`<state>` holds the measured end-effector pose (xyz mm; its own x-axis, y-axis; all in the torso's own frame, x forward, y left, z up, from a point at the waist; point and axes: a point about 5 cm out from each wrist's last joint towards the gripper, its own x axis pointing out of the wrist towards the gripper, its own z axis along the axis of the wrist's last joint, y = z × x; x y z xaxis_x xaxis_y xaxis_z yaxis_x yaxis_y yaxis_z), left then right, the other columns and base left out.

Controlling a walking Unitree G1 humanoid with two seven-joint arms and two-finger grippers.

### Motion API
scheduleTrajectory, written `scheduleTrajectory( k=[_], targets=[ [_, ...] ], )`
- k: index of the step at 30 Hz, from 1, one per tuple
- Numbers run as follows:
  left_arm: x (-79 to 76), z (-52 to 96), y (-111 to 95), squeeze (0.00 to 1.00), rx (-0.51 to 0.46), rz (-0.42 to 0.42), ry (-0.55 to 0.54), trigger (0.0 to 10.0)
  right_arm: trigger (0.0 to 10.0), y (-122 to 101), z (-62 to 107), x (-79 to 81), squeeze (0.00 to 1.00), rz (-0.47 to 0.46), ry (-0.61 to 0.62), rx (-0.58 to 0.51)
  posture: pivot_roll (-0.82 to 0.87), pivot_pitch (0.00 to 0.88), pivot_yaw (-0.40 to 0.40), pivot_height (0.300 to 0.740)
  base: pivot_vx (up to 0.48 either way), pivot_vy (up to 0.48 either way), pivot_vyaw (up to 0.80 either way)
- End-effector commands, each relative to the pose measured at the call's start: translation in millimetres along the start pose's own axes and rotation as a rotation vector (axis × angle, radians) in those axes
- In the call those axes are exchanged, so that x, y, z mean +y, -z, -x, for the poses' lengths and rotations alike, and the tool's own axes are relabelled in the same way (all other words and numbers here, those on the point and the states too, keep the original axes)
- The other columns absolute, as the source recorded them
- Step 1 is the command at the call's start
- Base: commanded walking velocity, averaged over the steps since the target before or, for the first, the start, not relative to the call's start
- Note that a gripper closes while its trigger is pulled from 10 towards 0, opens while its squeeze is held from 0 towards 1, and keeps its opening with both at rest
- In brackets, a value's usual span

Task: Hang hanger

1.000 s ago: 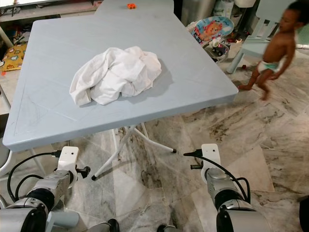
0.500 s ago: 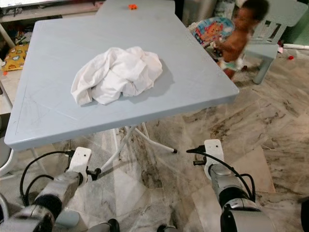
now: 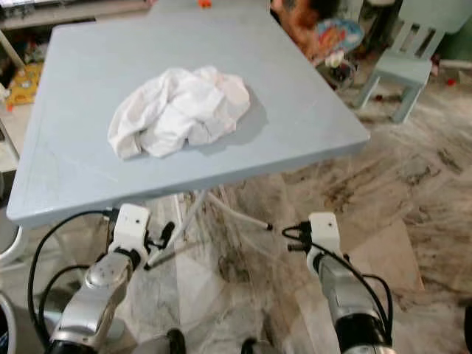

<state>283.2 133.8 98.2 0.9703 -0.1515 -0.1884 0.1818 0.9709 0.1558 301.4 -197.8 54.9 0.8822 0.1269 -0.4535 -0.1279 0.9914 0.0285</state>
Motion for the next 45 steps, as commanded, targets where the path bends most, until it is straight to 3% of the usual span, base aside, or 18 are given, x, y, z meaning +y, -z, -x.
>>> scheduleTrajectory(
  k=[1,5,6,8,10,12,15,18,21,24,26,31,36,41,45],
  targets=[
    [-0.8,6.3,-16,0.0,-0.087,-0.032,-0.009,10.0,10.0,-21,8.4,11.8,0.0,0.052,-0.064,-0.106,-0.01,0.192,-0.015,0.74,0.0,0.0,0.0],
    [4.0,9.4,-45,0.0,-0.18,-0.049,-0.003,10.0,10.0,-54,13.7,19.8,0.0,0.027,-0.096,-0.236,-0.01,0.193,-0.014,0.74,0.0,0.0,0.0],
    [4.0,9.4,-45,0.0,-0.18,-0.049,-0.003,10.0,10.0,-54,13.7,19.8,0.0,0.027,-0.096,-0.236,-0.01,0.193,-0.014,0.74,0.0,0.0,0.0],
    [10.9,12.2,-65,0.0,-0.236,-0.066,-0.029,10.0,10.0,-78,17.5,20.9,0.0,0.039,-0.053,-0.326,0.0,0.195,-0.011,0.74,0.0,0.0,0.0],
    [12.4,13.0,-71,0.0,-0.26,-0.086,-0.028,10.0,10.0,-84,18.3,20.1,0.0,0.047,-0.037,-0.335,0.0,0.194,-0.009,0.74,0.0,0.0,0.0],
    [15.1,12.6,-71,0.0,-0.252,-0.184,-0.044,10.0,10.0,-90,19.9,21.0,0.0,0.021,-0.065,-0.326,0.01,0.183,0.0,0.74,0.0,0.0,0.0],
    [18.3,9.9,-64,0.0,-0.224,-0.243,-0.043,10.0,10.0,-90,19.7,21.1,0.0,0.07,-0.055,-0.341,0.01,0.167,0.007,0.74,0.0,0.0,0.0],
    [17.6,7.7,-52,0.0,-0.165,-0.206,-0.044,10.0,10.0,-82,16.7,25.1,0.0,0.116,-0.041,-0.323,0.01,0.144,0.018,0.74,0.0,0.0,0.0],
    [10.5,5.5,-56,0.0,-0.193,-0.186,-0.093,10.0,10.0,-83,20.7,36.3,0.0,0.153,-0.057,-0.385,0.0,0.121,0.025,0.74,0.0,0.0,0.0],
    [4.1,8.7,-69,0.0,-0.291,-0.196,-0.135,10.0,10.0,-86,26.6,38.7,0.0,0.126,-0.056,-0.419,0.0,0.1,0.009,0.74,0.0,0.0,0.0],
    [5.0,11.0,-69,0.0,-0.307,-0.19,-0.157,10.0,10.0,-87,29.1,37.9,0.0,0.085,-0.049,-0.436,0.0,0.097,0.006,0.74,0.0,0.0,0.0],
    [13.3,22.1,-50,0.0,-0.256,-0.137,-0.22,10.0,10.0,-77,43.2,31.0,0.0,0.054,0.033,-0.481,0.0,0.095,-0.015,0.74,0.0,0.0,0.0],
    [12.1,22.6,-38,0.0,-0.236,-0.13,-0.201,10.0,10.0,-70,43.5,30.6,0.0,-0.039,0.085,-0.476,-0.03,0.128,-0.024,0.74,0.0,0.0,0.0],
    [5.2,17.8,-38,0.0,-0.224,-0.069,-0.193,10.0,10.0,-78,40.7,41.3,0.0,-0.005,0.058,-0.495,-0.03,0.153,-0.028,0.74,0.0,0.0,0.0],
    [-12.0,16.3,-44,0.0,-0.261,-0.032,-0.097,10.0,10.0,-74,40.2,45.6,0.0,-0.024,0.062,-0.481,-0.04,0.157,-0.028,0.74,0.0,0.0,-0.38]
  ],
)
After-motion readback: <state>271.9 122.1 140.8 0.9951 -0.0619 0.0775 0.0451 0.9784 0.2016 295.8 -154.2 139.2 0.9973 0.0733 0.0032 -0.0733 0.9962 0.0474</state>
